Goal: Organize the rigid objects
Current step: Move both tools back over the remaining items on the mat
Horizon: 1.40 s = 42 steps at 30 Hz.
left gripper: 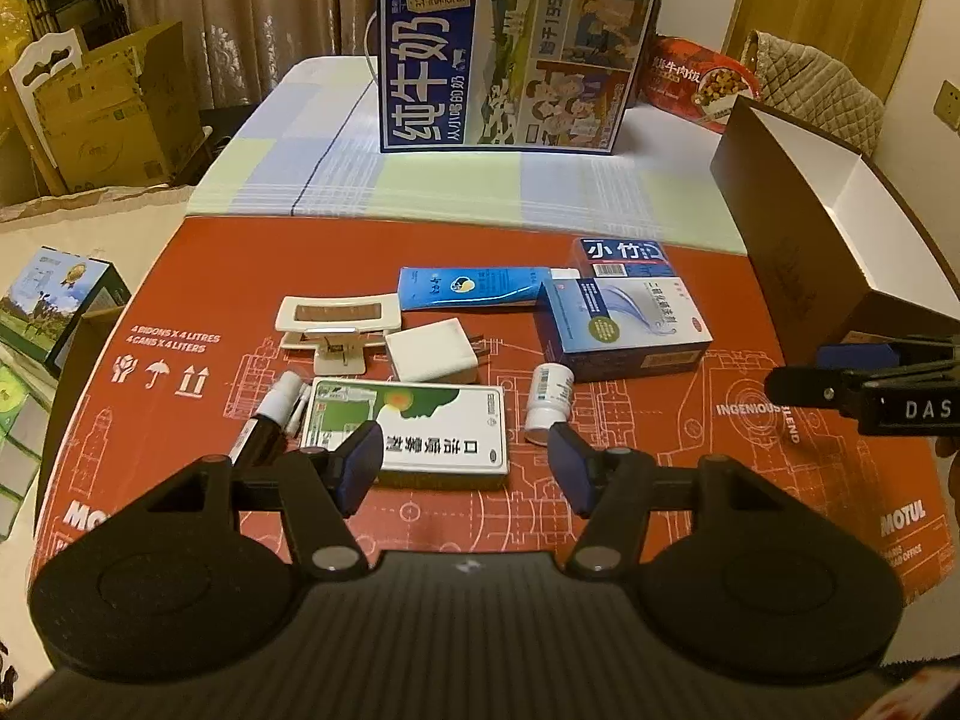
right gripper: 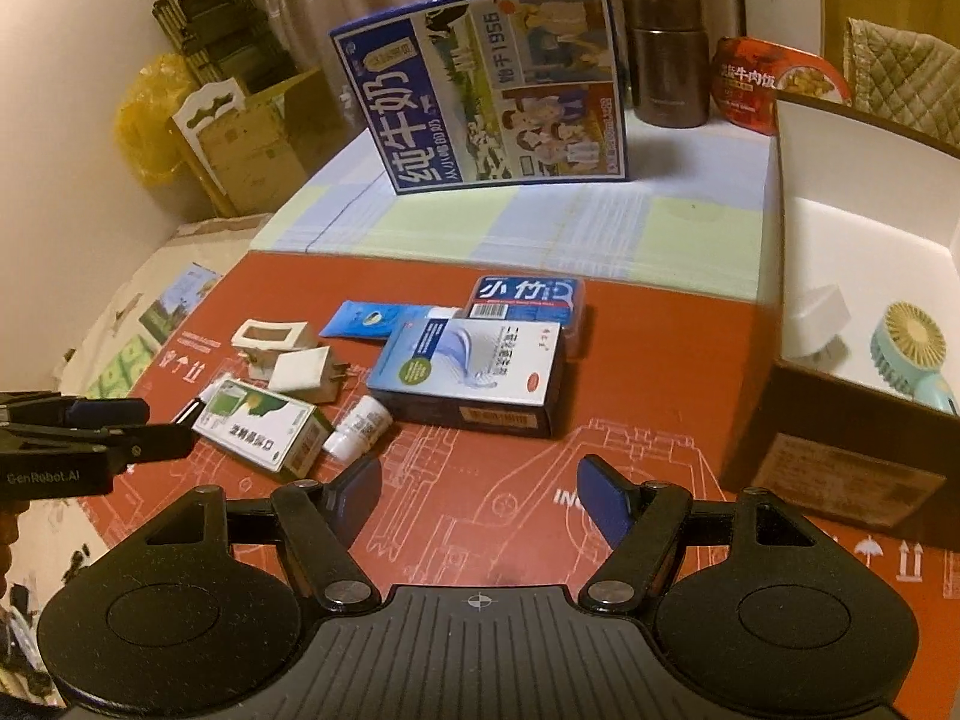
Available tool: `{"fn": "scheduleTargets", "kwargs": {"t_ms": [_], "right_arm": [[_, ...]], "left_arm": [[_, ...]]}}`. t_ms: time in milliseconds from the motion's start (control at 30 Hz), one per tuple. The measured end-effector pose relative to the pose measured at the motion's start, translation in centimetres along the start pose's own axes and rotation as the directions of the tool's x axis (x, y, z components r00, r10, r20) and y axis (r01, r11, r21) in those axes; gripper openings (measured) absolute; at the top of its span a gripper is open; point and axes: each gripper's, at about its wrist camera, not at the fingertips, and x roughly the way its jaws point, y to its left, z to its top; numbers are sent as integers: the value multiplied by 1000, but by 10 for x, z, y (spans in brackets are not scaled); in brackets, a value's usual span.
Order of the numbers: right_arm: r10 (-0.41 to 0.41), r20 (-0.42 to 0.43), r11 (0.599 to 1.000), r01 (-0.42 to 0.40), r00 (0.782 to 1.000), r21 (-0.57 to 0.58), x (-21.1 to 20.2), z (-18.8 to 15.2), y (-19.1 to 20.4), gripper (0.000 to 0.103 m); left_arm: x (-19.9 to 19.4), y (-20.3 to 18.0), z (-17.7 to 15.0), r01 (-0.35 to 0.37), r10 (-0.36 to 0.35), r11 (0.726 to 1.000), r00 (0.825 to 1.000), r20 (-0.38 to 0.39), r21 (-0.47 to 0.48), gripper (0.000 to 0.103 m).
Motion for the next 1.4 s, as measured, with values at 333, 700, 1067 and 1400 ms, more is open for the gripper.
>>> {"fn": "scheduleTargets", "kwargs": {"t_ms": [333, 700, 1067, 1400], "right_arm": [[-44, 29, 999, 44, 999, -4, 33, 25, -10, 62], [-55, 22, 998, 55, 998, 3, 82, 58, -28, 24], [-42, -24, 999, 42, 999, -14, 119, 72, -35, 22], [-4, -112, 999, 9, 994, 40, 94, 49, -39, 22]], "left_arm": [[39, 2, 21, -4, 4, 1000, 1000, -31, 19, 55], [76, 14, 43, -24, 25, 1000, 997, -67, 12, 52], [89, 17, 43, -22, 22, 1000, 995, -98, 6, 50], [88, 12, 38, -6, 7, 1000, 994, -105, 9, 50]]}}
